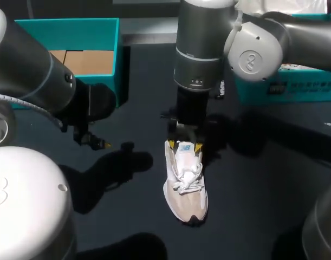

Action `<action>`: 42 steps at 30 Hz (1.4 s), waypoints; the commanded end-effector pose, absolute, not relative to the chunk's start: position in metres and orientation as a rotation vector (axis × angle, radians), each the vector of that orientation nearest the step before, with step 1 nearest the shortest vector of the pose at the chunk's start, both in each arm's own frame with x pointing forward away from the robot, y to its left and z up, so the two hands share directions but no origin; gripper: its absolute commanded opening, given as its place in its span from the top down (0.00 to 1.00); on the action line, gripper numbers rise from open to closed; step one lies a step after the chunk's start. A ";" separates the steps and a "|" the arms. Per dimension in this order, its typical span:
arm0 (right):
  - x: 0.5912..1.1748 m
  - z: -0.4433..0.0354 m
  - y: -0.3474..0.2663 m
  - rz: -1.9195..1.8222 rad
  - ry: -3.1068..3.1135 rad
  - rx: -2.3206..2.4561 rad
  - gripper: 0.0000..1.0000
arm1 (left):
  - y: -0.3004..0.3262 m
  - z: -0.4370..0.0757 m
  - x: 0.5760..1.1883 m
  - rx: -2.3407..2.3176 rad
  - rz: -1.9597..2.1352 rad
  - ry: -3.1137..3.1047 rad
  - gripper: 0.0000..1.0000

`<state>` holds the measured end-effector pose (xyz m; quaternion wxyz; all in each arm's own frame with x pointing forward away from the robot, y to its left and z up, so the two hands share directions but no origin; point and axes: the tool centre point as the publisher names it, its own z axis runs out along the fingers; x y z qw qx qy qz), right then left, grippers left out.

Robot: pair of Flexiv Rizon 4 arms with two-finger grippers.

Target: Take the shoe out of the shoebox, open the shoe tongue, remove and reinsert the insole, then place the shoe into the shoebox

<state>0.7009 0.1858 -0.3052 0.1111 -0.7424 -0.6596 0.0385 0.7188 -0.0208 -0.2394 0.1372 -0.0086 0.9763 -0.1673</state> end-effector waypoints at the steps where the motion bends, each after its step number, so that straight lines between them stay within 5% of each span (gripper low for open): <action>1: 0.695 -0.309 0.179 0.033 -1.927 -2.172 0.78 | -0.019 -0.239 0.717 -0.024 -0.485 2.824 0.00; 4: 0.696 -0.310 0.180 0.030 -1.916 -2.165 0.87 | -0.019 -0.239 0.717 -0.024 -0.485 2.824 0.00; 12: 0.701 -0.333 0.178 0.099 -1.927 -2.155 0.73 | -0.019 -0.239 0.717 -0.024 -0.485 2.824 0.00; 28: 0.697 -0.334 0.184 0.054 -1.983 -2.137 0.74 | -0.019 -0.239 0.717 -0.024 -0.485 2.824 0.00; 42: 0.722 -0.279 0.175 0.038 -2.324 -1.848 0.54 | -0.019 -0.239 0.717 -0.024 -0.485 2.824 0.00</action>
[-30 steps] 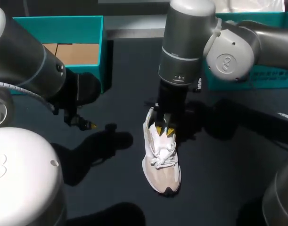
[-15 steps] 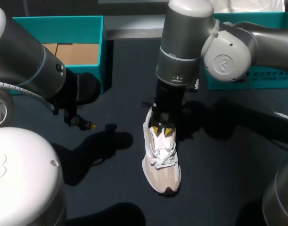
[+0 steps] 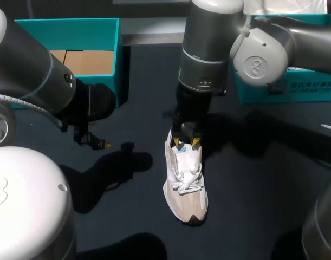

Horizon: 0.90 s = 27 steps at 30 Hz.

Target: Take the shoe out of the shoebox, open the shoe tongue, remove and reinsert the insole, then place the shoe into the shoebox

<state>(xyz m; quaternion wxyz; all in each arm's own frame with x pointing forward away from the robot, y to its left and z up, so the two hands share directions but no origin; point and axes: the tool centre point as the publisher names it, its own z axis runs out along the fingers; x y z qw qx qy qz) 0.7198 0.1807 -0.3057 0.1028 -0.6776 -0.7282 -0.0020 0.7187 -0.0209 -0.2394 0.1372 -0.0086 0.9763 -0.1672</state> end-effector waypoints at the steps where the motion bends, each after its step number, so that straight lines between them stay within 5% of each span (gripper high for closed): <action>1: 0.723 -0.275 0.173 0.057 -2.378 -1.805 0.53 | -0.019 -0.239 0.717 -0.024 -0.485 2.824 0.00; 2: 0.724 -0.271 0.172 0.079 -2.438 -1.748 0.51 | -0.019 -0.239 0.717 -0.024 -0.485 2.824 0.00; 5: 0.726 -0.260 0.166 0.119 -2.555 -1.573 0.19 | -0.019 -0.239 0.717 -0.024 -0.485 2.824 0.00; 6: 0.726 -0.258 0.162 0.174 -2.595 -1.533 0.00 | -0.019 -0.239 0.717 -0.024 -0.485 2.824 0.00; 22: 0.728 -0.256 0.160 0.187 -2.648 -1.520 0.00 | -0.019 -0.239 0.717 -0.024 -0.485 2.824 0.00; 27: 0.734 -0.258 0.147 -0.120 -2.925 -0.873 0.00 | -0.019 -0.239 0.717 -0.024 -0.485 2.824 0.00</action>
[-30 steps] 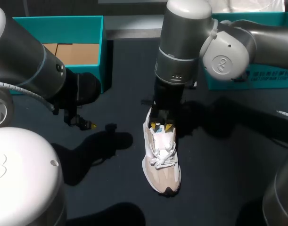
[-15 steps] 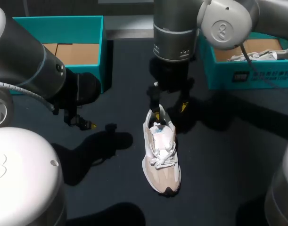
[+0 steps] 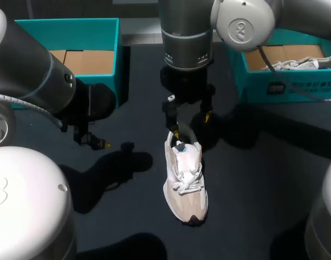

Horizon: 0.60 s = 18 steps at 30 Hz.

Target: Take the shoe out of the shoebox, open the shoe tongue, remove and reinsert the insole, then place the shoe into the shoebox

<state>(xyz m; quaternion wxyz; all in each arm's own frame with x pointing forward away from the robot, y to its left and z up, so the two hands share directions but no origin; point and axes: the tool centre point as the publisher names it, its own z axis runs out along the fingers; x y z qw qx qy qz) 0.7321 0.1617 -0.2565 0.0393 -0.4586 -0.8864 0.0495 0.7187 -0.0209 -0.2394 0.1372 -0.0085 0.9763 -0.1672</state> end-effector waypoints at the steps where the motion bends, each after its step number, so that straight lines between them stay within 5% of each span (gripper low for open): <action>1: 0.737 -0.258 0.145 -0.141 -2.989 -0.785 0.00 | -0.019 -0.239 0.717 -0.024 -0.485 2.824 0.00; 9: 0.756 -0.255 0.131 -0.262 -3.227 0.256 0.00 | -0.019 -0.239 0.717 -0.024 -0.485 2.824 0.00; 18: 0.756 -0.255 0.131 -0.262 -3.227 0.256 0.00 | -0.019 -0.239 0.717 -0.024 -0.485 2.824 0.00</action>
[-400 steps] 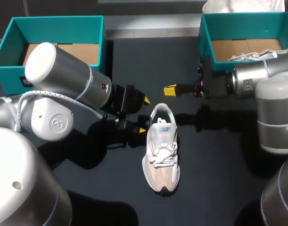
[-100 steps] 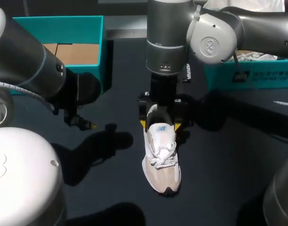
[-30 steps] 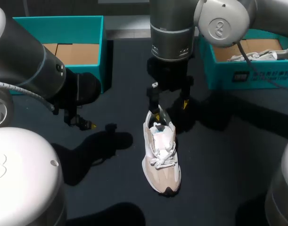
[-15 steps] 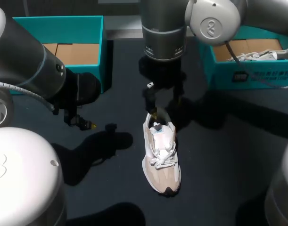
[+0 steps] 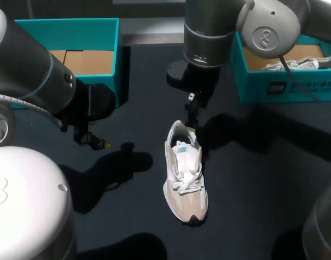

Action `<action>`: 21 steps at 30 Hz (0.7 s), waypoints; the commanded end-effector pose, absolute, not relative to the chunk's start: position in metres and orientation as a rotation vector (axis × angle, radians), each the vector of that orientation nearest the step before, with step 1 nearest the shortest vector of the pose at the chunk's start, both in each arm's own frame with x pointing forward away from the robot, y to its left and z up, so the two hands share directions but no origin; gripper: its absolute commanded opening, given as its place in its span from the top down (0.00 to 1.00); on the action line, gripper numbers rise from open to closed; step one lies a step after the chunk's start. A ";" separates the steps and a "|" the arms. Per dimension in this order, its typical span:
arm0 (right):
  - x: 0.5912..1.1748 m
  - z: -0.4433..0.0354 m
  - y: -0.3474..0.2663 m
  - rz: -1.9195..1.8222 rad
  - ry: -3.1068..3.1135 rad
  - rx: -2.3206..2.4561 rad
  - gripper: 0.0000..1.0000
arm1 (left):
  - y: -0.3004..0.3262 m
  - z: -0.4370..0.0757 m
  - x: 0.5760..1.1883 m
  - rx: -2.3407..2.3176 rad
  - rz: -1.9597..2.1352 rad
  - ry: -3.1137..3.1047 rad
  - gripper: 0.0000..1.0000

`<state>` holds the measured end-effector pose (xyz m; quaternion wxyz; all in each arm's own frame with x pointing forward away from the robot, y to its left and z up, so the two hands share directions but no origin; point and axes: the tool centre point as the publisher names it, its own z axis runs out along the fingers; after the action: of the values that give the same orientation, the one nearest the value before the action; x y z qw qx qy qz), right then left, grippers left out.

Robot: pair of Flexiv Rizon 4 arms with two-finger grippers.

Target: Take the shoe out of the shoebox, open the shoe tongue, remove and reinsert the insole, then place the shoe into the shoebox

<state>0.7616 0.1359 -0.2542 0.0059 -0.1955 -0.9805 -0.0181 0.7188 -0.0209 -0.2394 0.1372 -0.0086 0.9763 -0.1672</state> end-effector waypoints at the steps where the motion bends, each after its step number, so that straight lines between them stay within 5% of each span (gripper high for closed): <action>1: 0.756 -0.255 0.131 -0.262 -3.227 0.256 0.00 | -0.019 -0.239 0.717 -0.024 -0.485 2.824 0.00; 21: 0.790 -0.294 0.150 -0.158 -3.177 0.287 0.00 | -0.019 -0.239 0.717 -0.024 -0.485 2.824 0.00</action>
<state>0.7813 0.1333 -0.2803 -0.0322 0.0943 -0.9929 -0.0647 0.7188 -0.0209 -0.2393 0.1372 -0.0085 0.9763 -0.1672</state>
